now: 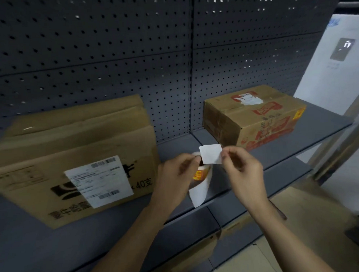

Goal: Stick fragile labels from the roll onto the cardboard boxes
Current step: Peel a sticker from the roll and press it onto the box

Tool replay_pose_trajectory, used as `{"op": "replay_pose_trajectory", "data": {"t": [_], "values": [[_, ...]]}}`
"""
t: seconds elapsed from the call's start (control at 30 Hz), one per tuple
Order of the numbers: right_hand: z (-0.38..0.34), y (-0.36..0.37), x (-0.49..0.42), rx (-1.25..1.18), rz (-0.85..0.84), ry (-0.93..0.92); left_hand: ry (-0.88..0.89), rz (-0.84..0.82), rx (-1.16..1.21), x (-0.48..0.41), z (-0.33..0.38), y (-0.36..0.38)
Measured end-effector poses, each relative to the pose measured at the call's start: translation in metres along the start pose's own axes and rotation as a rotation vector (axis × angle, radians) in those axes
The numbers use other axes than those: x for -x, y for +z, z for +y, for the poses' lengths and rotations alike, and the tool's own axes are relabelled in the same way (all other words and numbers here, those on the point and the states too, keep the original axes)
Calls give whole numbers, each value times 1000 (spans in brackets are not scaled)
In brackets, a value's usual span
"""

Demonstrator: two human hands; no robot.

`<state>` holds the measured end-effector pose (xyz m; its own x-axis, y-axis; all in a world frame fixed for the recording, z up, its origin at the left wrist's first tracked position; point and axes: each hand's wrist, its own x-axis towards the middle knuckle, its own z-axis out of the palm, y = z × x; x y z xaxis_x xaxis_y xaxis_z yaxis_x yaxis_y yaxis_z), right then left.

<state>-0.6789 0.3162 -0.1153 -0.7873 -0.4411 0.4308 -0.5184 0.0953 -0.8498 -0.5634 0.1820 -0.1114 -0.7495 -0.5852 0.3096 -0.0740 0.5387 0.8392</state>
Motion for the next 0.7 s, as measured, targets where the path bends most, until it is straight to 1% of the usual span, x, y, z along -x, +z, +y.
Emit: {"op": "replay_pose_trajectory", "data": {"t": [0.13, 0.2, 0.27, 0.43, 0.6, 0.7], "values": [[-28, 28, 11, 129, -21, -339, -300, 58, 470, 13, 20, -28], [-35, 43, 18, 161, -59, -454, -400, 107, 607, 18, 25, -43], [-40, 56, 24, 179, -101, -540, -439, 158, 673, 23, 24, -58], [-51, 75, 38, 238, -151, -709, -381, 194, 576, 40, 17, -85], [-57, 82, 46, 241, -200, -713, -307, 218, 480, 51, 14, -101], [-63, 80, 49, 215, -245, -674, -265, 249, 448, 55, 13, -107]]}}
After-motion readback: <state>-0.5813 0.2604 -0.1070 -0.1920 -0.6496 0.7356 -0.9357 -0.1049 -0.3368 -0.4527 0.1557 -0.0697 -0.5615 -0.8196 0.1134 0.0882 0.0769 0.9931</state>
